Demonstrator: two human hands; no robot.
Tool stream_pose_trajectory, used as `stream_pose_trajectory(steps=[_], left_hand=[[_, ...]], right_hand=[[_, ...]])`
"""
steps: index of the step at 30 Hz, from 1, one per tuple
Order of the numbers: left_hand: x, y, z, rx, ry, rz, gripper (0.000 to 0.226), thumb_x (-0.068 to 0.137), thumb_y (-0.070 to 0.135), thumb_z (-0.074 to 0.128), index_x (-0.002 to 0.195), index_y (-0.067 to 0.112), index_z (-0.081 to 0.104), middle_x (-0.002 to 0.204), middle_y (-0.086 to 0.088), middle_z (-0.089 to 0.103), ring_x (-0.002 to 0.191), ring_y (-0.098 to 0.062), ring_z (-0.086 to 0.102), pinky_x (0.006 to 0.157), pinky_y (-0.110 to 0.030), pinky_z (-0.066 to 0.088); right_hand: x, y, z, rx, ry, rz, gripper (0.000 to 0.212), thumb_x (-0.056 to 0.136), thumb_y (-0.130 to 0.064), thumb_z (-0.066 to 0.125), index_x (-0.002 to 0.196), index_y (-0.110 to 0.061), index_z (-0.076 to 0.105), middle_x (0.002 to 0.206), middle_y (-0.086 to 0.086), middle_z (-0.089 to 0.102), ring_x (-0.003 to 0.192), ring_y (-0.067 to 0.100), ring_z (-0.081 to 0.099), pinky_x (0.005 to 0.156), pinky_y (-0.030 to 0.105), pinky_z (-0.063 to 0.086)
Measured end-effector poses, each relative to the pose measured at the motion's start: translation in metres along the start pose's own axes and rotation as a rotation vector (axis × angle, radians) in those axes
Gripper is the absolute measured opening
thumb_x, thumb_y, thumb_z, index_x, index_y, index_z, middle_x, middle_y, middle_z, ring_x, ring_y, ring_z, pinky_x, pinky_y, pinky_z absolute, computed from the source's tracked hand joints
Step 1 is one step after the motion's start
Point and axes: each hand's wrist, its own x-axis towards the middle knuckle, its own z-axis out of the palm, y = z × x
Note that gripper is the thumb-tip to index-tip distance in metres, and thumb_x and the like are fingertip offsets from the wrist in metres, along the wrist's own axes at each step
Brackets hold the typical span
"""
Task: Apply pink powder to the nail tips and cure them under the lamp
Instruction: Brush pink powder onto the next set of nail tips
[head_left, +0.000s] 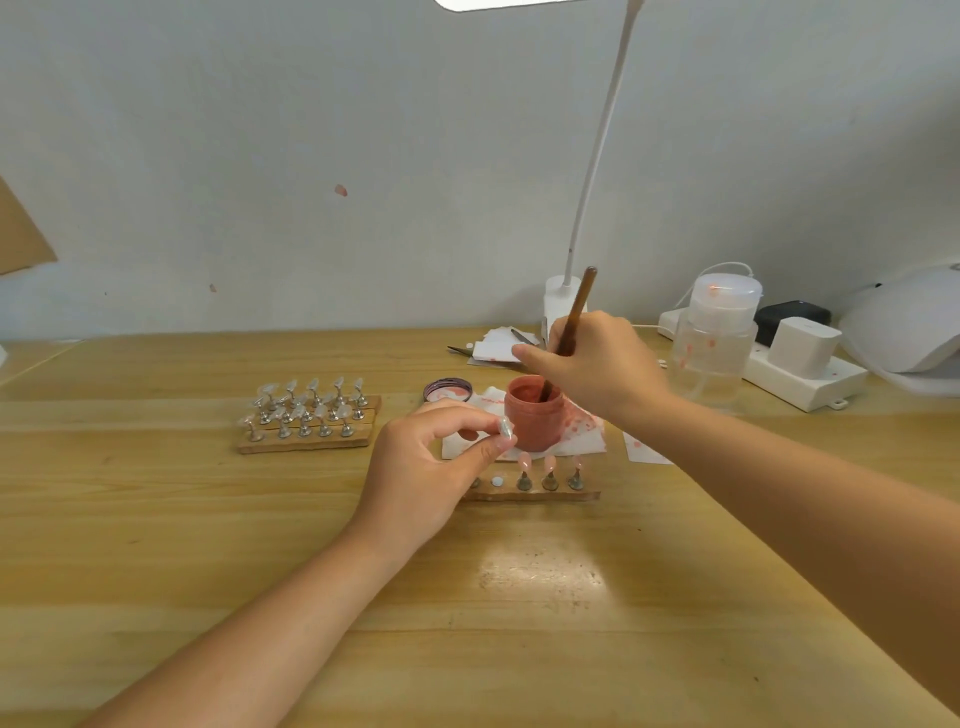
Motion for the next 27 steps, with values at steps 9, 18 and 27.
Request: stream_pose_trajectory(steps=[9, 18, 27], left_hand=[[-0.001, 0.000, 0.000, -0.003, 0.006, -0.002, 0.022, 0.071, 0.006, 0.073, 0.070, 0.027, 0.067, 0.070, 0.018, 0.063, 0.079, 0.005, 0.059, 0.077, -0.004, 0.038], [-0.001, -0.001, -0.001, -0.001, 0.015, -0.016, 0.021, 0.070, 0.006, 0.074, 0.071, 0.026, 0.068, 0.072, 0.019, 0.063, 0.079, 0.007, 0.058, 0.077, -0.004, 0.038], [-0.001, 0.000, 0.000, 0.002, 0.025, -0.007, 0.025, 0.070, 0.004, 0.073, 0.072, 0.028, 0.067, 0.074, 0.017, 0.063, 0.080, 0.008, 0.058, 0.077, -0.004, 0.039]], right_hand=[[0.006, 0.006, -0.017, 0.182, 0.113, 0.091, 0.041, 0.086, -0.035, 0.060, 0.057, -0.006, 0.059, 0.048, -0.001, 0.057, 0.053, 0.010, 0.054, 0.062, 0.032, 0.047], [0.007, 0.017, -0.027, 0.273, 0.139, 0.213, 0.043, 0.088, -0.032, 0.058, 0.049, -0.014, 0.057, 0.044, -0.005, 0.056, 0.051, 0.006, 0.050, 0.054, 0.024, 0.039], [-0.015, 0.011, -0.033, 0.553, 0.271, 0.196, 0.038, 0.093, -0.033, 0.051, 0.061, -0.013, 0.055, 0.041, -0.004, 0.056, 0.044, 0.006, 0.050, 0.054, 0.025, 0.042]])
